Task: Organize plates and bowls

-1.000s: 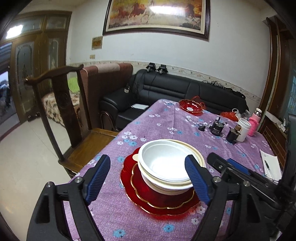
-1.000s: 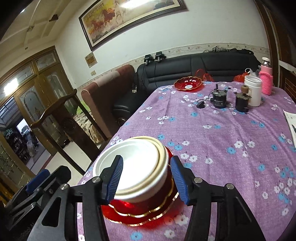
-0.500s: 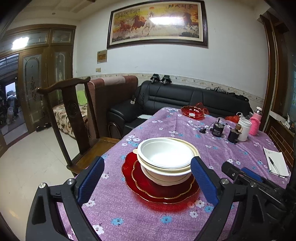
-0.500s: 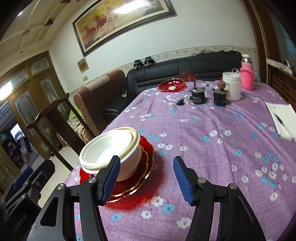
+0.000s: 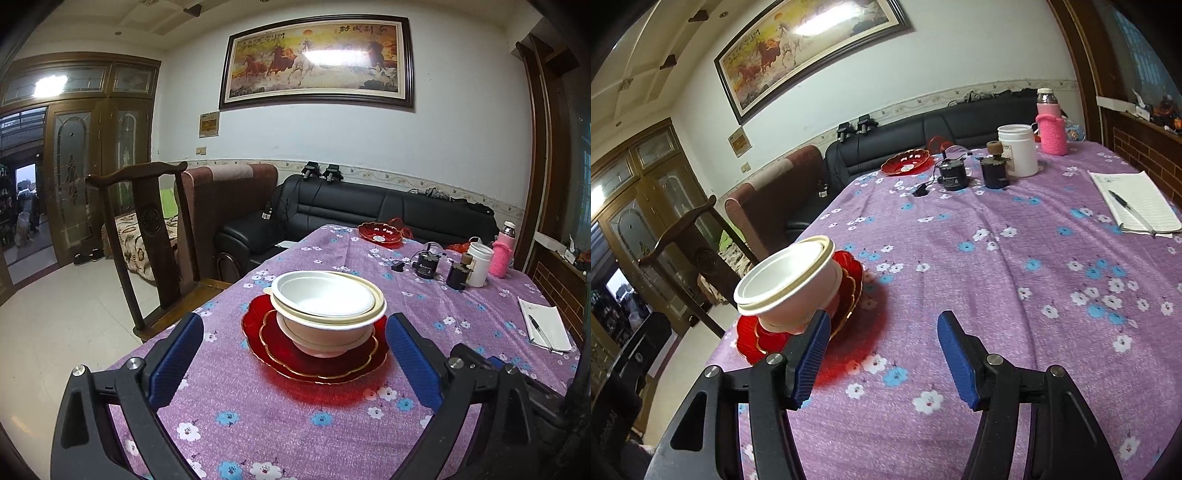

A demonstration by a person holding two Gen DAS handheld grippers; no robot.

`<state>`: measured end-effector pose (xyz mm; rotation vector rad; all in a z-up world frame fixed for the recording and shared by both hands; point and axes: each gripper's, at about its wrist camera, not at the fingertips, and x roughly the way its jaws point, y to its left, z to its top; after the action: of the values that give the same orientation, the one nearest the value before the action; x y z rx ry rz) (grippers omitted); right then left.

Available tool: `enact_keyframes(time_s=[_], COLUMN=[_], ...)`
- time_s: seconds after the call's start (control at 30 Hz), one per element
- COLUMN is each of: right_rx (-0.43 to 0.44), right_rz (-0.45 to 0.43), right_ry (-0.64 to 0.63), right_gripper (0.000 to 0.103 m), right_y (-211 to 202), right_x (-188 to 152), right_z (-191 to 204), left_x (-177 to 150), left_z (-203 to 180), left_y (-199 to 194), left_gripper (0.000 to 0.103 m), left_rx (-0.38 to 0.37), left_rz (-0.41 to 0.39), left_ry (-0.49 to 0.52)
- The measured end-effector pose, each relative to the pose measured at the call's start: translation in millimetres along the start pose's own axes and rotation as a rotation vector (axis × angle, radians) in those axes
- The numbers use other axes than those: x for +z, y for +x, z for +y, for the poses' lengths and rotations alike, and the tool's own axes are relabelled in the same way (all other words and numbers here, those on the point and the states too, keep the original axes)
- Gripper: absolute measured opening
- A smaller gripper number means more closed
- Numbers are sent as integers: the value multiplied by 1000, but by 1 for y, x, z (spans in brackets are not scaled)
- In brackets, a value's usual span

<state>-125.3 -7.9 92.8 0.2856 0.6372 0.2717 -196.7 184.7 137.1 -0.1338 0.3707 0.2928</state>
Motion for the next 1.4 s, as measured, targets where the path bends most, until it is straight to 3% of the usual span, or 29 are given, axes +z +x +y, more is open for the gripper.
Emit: enact_keyframes(time_s=[0.57, 1.0, 1.2, 1.4], right_rx=[-34, -48, -49, -54], right_rz=[-70, -65, -60, -68], right_ry=[-99, -131, -135, -143], right_gripper=[70, 71, 72, 72], right_y=[-20, -12, -8, -8], right_x=[-15, -23, -25, -27], right_z=[15, 19, 20, 21], left_x=[-5, -9, -11, -13], left_z=[-9, -9, -18, -21], left_y=[-26, -24, -24, -14], left_gripper=[103, 103, 103, 103], left_rx=[-11, -60, -93, -111], left_rz=[-101, -108, -105, -48], left_ry=[14, 30, 84, 91])
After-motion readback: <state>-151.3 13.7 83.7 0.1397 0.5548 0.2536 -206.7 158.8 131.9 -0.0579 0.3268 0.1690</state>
